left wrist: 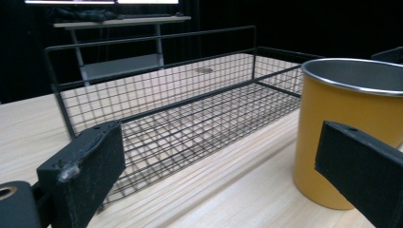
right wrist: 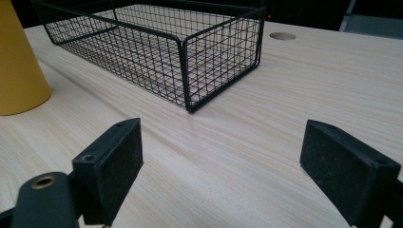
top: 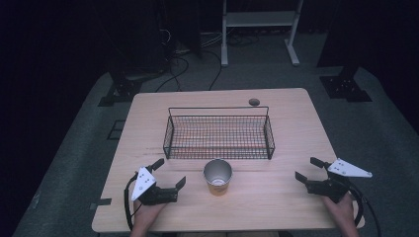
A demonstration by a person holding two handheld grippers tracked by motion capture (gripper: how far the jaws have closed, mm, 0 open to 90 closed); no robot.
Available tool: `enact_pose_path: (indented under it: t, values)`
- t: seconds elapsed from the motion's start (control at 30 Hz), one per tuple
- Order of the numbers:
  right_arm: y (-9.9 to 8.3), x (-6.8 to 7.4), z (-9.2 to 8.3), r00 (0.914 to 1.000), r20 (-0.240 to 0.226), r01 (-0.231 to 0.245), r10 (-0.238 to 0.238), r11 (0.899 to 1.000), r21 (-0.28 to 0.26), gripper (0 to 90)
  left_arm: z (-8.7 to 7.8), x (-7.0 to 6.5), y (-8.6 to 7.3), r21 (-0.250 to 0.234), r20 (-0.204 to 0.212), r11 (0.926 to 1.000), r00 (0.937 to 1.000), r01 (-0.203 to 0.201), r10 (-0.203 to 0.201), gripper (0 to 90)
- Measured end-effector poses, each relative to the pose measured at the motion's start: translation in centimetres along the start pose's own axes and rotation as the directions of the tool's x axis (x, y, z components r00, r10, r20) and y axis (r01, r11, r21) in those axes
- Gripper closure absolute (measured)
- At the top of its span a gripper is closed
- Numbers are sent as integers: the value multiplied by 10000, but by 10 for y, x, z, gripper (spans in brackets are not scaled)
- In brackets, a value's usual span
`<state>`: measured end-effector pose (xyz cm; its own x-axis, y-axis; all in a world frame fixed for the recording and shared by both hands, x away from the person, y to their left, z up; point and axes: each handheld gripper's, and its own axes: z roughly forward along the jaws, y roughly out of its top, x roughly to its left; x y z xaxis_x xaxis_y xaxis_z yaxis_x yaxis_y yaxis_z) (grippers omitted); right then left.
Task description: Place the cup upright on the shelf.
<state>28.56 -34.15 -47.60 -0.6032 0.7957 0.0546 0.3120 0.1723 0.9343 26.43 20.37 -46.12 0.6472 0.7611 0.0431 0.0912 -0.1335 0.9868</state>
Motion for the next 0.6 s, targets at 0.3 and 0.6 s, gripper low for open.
enact_pose_path:
  t: [0.3,0.6]
  values:
    - [0,0,0,10000,20,6,-6,10000,17,132,1,-9,3,-80,537,9999,9985,-137,141,19]
    - [0,0,0,10000,22,26,-26,10000,34,132,3,-20,5,-229,1040,9991,9939,-357,379,19]
